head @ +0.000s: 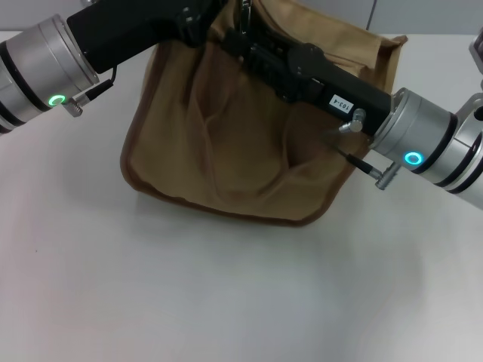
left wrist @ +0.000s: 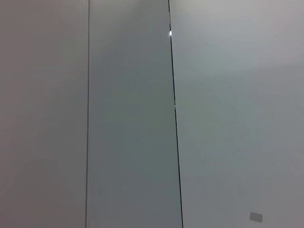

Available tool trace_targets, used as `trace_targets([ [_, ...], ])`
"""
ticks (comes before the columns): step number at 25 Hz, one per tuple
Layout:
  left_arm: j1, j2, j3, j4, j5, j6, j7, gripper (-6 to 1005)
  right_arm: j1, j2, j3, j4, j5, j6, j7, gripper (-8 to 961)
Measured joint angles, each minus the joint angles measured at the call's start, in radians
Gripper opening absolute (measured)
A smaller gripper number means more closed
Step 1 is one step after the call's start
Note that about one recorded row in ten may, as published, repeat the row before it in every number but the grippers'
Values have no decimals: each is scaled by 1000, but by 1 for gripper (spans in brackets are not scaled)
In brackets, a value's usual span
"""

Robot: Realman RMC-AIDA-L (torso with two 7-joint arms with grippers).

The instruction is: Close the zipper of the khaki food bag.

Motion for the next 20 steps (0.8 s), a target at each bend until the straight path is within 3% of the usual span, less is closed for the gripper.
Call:
trace_targets([
  [8, -7, 0, 0, 0, 0, -21, 0, 28, 3, -3, 6, -5, 2, -52, -2, 399],
  [20, -22, 0, 3, -2, 1, -47, 2, 27, 37, -4, 7, -23, 5, -25, 22, 395],
])
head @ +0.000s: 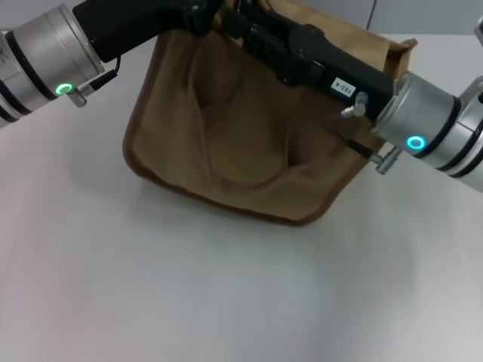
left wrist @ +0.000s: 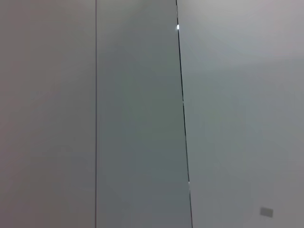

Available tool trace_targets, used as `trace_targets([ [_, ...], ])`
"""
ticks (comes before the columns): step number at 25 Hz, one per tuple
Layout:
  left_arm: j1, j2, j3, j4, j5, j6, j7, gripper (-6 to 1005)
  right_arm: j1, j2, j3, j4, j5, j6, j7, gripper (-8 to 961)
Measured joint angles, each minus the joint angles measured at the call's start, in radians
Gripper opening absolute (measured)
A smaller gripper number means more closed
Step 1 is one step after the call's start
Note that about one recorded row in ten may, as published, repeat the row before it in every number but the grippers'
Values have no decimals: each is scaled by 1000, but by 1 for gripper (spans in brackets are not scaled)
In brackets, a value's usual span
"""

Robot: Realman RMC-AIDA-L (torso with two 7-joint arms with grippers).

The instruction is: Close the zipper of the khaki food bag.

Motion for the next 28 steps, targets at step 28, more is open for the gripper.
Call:
trace_targets([
  [28, -2, 0, 5, -10, -2, -7, 10, 27, 8, 0, 3, -20, 2, 5, 62, 155],
])
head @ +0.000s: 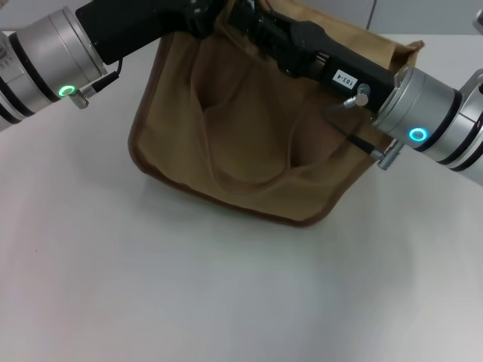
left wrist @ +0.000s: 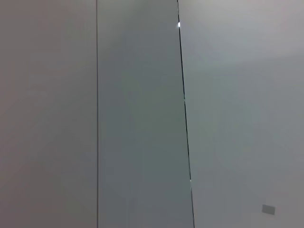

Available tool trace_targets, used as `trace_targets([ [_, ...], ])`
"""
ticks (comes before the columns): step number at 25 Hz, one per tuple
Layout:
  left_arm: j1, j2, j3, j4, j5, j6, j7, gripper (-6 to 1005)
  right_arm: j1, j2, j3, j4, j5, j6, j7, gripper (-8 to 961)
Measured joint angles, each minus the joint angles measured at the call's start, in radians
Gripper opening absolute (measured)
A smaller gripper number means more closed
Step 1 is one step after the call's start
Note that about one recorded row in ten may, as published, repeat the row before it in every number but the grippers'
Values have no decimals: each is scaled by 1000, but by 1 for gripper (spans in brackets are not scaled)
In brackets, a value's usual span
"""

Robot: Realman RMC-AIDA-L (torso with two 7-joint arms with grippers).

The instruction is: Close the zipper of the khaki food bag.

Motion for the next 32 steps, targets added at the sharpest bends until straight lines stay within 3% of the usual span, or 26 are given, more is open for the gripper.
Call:
trace_targets([
  [32, 5, 0, 4, -1, -12, 1, 2, 27, 7, -1, -12, -6, -5, -5, 17, 161],
])
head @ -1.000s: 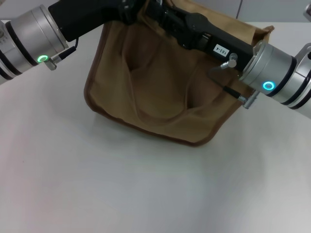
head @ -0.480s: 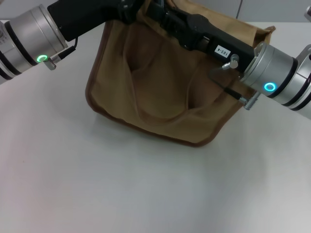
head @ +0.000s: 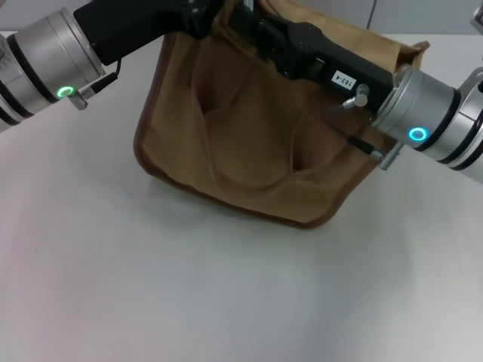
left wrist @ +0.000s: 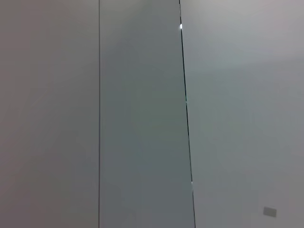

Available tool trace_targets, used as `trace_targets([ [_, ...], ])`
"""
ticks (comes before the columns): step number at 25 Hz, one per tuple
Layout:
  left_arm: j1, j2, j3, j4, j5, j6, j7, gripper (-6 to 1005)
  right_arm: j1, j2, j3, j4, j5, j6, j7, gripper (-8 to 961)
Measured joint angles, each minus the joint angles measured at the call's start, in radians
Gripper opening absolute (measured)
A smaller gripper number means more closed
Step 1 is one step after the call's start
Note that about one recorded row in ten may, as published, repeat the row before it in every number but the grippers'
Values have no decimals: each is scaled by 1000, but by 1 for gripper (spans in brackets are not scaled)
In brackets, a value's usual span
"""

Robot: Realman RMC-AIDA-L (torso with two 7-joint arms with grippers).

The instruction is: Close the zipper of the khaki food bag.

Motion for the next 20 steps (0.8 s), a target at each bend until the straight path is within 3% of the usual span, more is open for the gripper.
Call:
trace_targets([
  [2, 0, 0, 0, 0, -1, 1, 0, 27, 1, 0, -1, -1, -1, 0, 0, 161],
  [7, 2, 0, 0, 0, -1, 1, 0, 28, -5, 0, -1, -1, -2, 0, 0, 5],
  [20, 33, 1, -8, -2, -3, 5, 0, 27, -60, -1, 0, -28, -1, -27, -5, 40],
])
